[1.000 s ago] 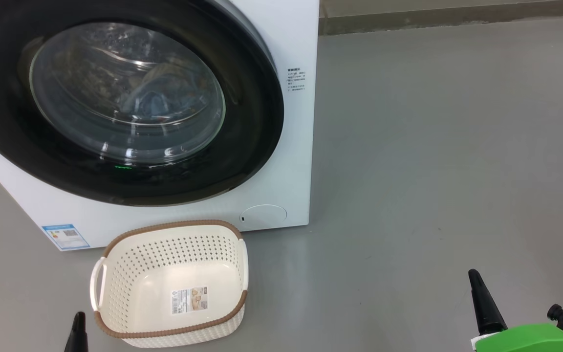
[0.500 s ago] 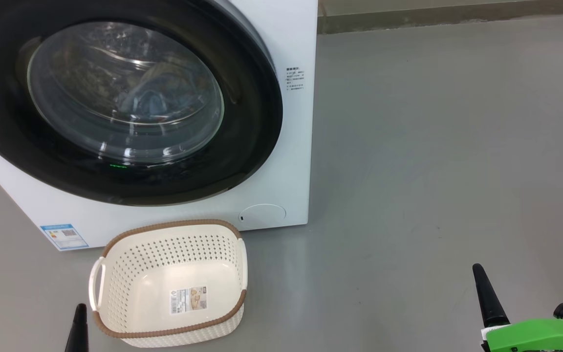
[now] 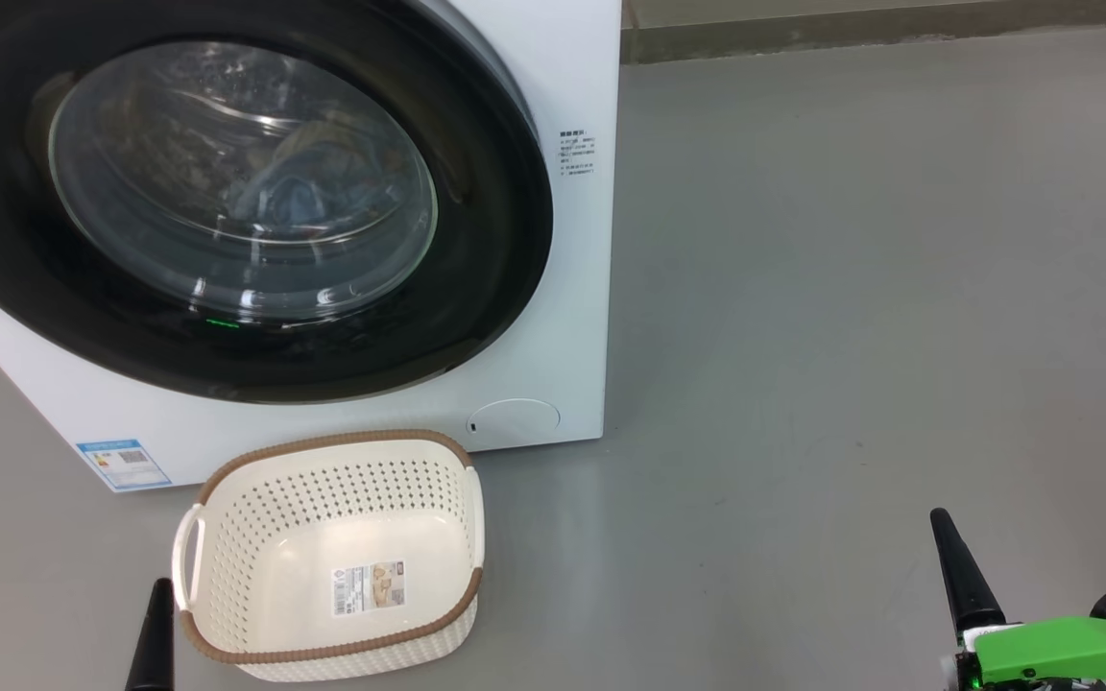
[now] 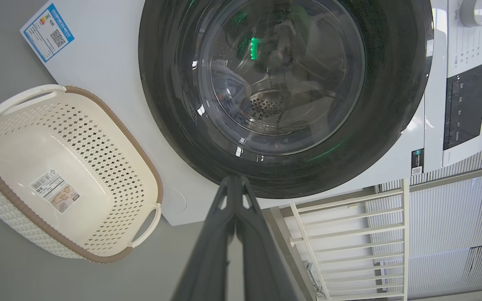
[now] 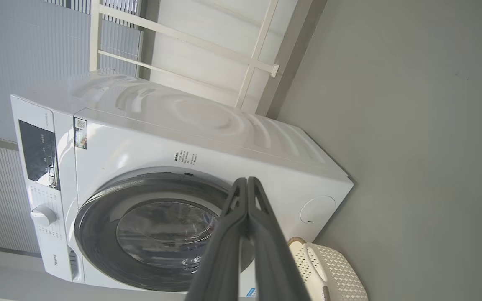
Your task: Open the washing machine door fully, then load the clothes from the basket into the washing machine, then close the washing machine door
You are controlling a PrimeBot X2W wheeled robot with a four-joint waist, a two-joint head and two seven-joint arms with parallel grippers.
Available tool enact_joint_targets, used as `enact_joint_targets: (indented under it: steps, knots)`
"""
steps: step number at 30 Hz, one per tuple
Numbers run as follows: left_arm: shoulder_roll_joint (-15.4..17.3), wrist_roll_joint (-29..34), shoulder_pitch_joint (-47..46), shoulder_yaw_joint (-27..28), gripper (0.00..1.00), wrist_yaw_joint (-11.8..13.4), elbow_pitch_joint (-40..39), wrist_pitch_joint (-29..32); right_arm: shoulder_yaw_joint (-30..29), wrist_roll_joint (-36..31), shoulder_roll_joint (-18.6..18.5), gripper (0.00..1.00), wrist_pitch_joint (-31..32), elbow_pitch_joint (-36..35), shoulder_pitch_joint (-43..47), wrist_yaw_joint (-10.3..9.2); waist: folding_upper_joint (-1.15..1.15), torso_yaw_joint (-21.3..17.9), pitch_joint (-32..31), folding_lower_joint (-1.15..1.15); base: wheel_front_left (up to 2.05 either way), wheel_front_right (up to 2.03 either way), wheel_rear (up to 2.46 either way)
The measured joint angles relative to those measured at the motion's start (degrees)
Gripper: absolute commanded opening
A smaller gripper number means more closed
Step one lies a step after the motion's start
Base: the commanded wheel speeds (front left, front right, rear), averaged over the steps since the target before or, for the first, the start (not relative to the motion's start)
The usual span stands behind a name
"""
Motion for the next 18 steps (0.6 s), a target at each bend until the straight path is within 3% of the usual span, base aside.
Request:
enact_joint_targets:
  steps: [18]
  knots:
    - [-0.7, -10.4, -2.6, 0.5, 0.00, 0.0, 1.0, 3.0, -0.8, 11.4, 0.0, 0.00, 3.0, 0.3, -0.6, -0.01, 0.00, -0.2, 0.2, 0.00, 0.00, 0.00, 0.00]
